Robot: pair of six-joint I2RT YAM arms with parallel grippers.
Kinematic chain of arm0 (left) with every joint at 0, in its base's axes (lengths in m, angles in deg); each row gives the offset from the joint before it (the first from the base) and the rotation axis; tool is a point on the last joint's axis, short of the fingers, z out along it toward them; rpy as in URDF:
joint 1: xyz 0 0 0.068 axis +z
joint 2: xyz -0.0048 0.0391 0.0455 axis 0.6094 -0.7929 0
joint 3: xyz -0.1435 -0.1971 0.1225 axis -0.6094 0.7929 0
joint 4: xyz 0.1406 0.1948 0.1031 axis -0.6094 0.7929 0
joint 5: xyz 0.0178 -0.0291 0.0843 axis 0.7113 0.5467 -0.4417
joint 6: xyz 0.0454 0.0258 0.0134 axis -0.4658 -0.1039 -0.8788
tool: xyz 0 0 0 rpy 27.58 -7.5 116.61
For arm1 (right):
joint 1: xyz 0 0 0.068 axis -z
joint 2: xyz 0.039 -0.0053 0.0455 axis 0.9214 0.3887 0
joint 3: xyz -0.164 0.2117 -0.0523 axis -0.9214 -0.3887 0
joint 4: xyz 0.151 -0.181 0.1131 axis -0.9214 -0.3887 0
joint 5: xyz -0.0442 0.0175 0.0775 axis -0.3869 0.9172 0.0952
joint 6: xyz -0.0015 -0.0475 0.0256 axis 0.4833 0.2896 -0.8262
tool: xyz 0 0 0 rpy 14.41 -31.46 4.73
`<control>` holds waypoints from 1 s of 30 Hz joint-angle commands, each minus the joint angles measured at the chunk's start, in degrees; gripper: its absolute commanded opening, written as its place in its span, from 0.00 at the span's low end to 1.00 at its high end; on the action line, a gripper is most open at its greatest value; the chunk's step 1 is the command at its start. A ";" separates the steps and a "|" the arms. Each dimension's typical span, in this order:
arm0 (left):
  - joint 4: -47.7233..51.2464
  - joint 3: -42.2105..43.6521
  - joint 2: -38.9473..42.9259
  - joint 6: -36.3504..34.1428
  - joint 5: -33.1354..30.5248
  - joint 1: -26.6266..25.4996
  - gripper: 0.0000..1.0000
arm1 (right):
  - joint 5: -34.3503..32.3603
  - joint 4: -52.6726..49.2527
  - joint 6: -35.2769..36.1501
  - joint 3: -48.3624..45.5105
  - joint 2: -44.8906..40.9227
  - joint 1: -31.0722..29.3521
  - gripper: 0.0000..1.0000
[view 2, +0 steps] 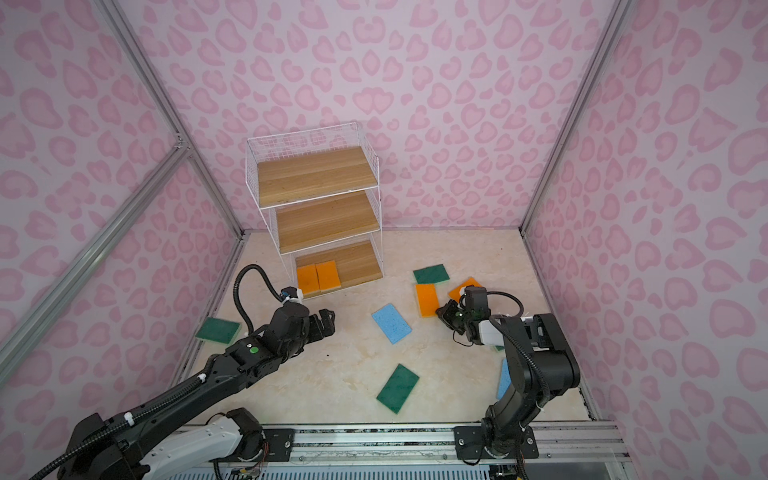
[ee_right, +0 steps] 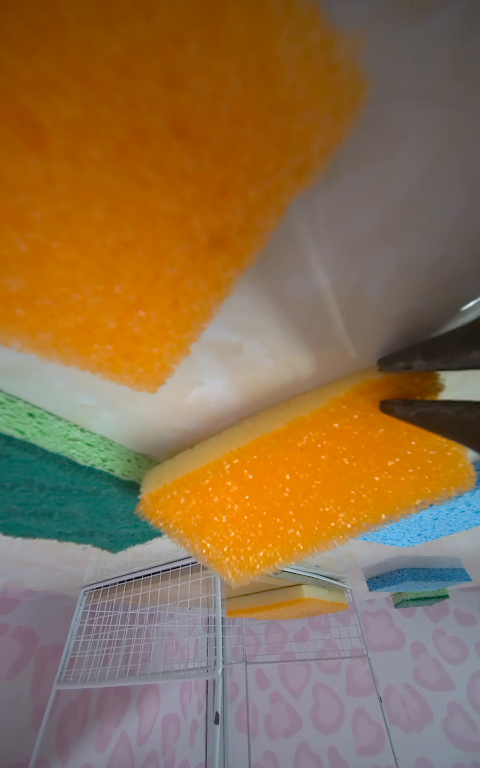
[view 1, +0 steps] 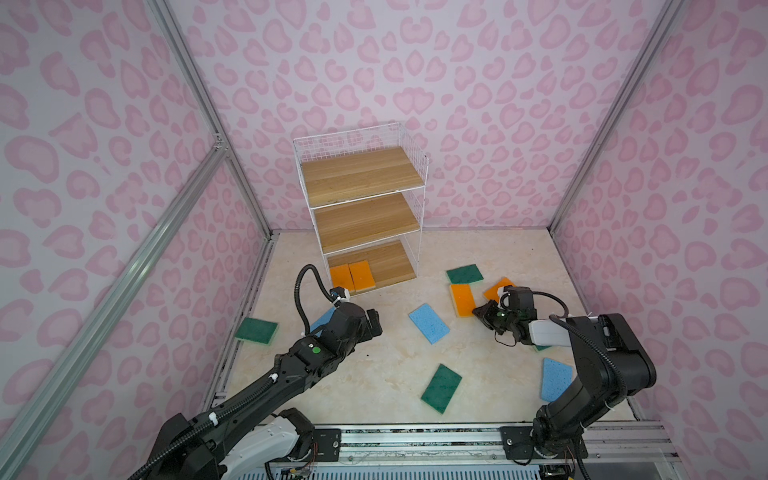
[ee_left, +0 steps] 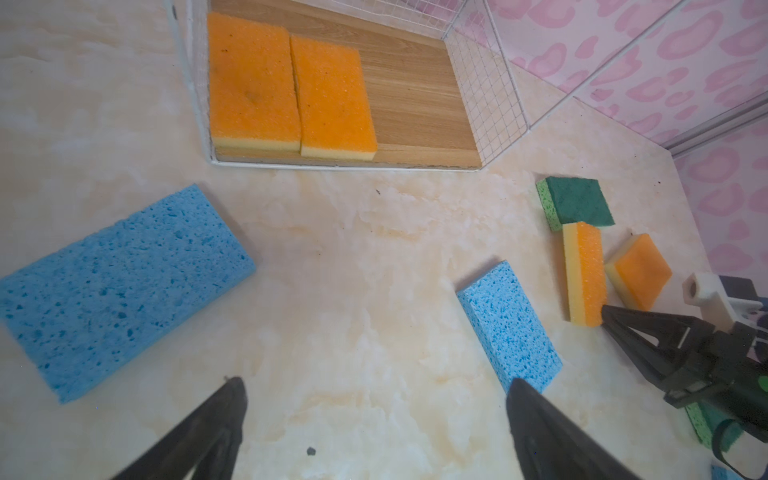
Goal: Place and organize the cleaning sponges onto the shelf
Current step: 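Grasp the orange sponge on the table with right gripper and lift it, then carry the held orange sponge to the bottom shelf with right gripper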
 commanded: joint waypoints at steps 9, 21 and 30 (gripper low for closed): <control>2.69 0.51 5.52 -2.42 -0.54 5.23 0.99 | -4.27 -8.91 3.39 1.79 -3.31 -2.83 0.00; 2.11 8.18 10.39 -1.08 5.59 14.34 0.99 | -7.01 -15.40 2.08 4.47 -11.85 -12.59 0.00; -0.44 9.95 9.44 -1.29 6.83 17.40 0.98 | -8.98 -14.56 -2.63 6.49 -13.01 -20.28 0.00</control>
